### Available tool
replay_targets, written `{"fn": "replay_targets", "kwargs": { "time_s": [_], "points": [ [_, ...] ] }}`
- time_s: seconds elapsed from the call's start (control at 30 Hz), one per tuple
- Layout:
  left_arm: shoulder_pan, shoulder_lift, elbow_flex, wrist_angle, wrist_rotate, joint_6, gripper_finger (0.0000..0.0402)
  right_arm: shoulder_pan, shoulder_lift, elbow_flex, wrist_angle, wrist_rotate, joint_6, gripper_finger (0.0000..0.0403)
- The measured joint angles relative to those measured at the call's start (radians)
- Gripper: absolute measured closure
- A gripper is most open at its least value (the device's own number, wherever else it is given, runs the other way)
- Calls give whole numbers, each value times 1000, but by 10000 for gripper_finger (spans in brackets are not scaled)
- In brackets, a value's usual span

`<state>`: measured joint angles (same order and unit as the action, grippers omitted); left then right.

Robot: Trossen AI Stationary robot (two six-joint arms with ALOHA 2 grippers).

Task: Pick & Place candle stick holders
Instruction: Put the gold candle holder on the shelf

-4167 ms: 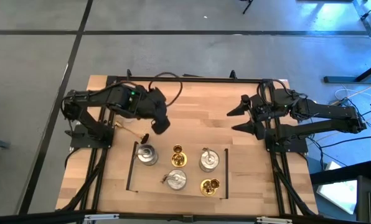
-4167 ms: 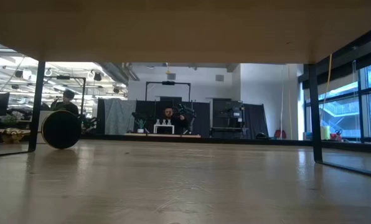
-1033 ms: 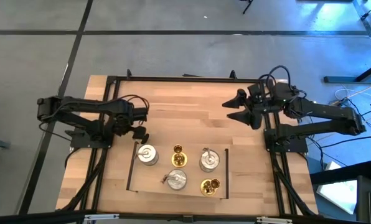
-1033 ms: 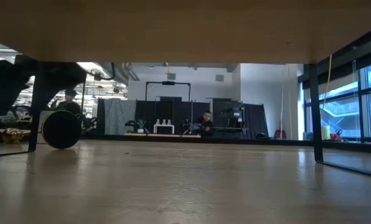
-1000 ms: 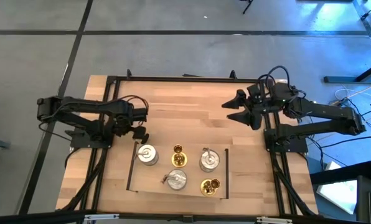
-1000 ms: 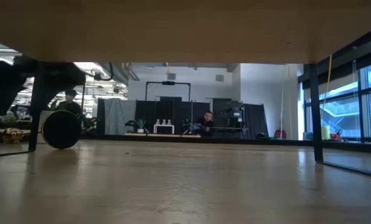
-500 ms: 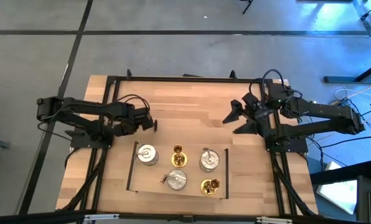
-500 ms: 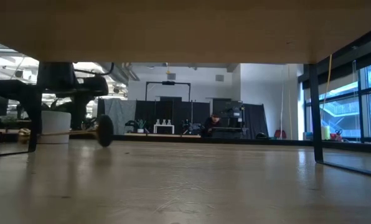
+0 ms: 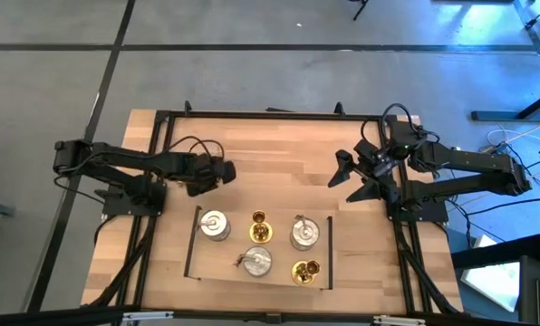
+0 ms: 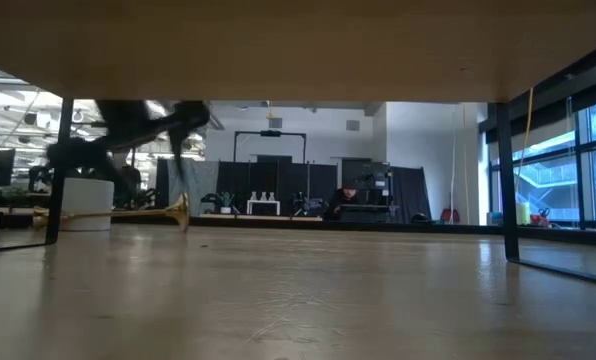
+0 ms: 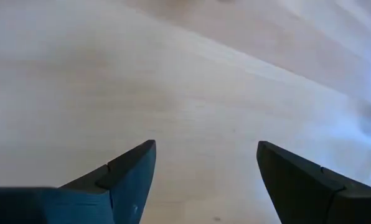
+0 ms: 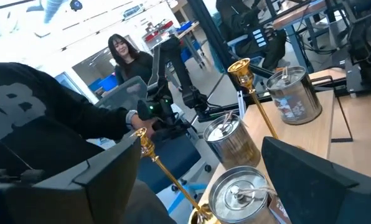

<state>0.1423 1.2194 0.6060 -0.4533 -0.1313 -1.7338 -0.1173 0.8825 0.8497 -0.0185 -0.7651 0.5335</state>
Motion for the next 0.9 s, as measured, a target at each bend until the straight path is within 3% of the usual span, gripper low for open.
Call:
{"fn": "replay_targets", "kwargs": {
  "time_s": [0.13, 0.4, 0.67, 0.8, 0.9],
  "points": [
    [0, 0, 1, 90, 12, 175, 132, 0, 0, 0, 0, -9, -21, 66],
    [89, -40, 1, -7, 46, 390, 150, 0, 1, 0, 0, 21, -44, 66],
    [164, -45, 96, -282, 6, 657, 177, 0, 13, 0, 3, 81, -40, 66],
    [193, -46, 180, -471, -53, 718, 189, -1, 18, 0, 3, 95, -33, 65],
    [215, -46, 188, -509, -42, 757, 193, -1, 21, 0, -1, 118, -18, 65]
  ]
}}
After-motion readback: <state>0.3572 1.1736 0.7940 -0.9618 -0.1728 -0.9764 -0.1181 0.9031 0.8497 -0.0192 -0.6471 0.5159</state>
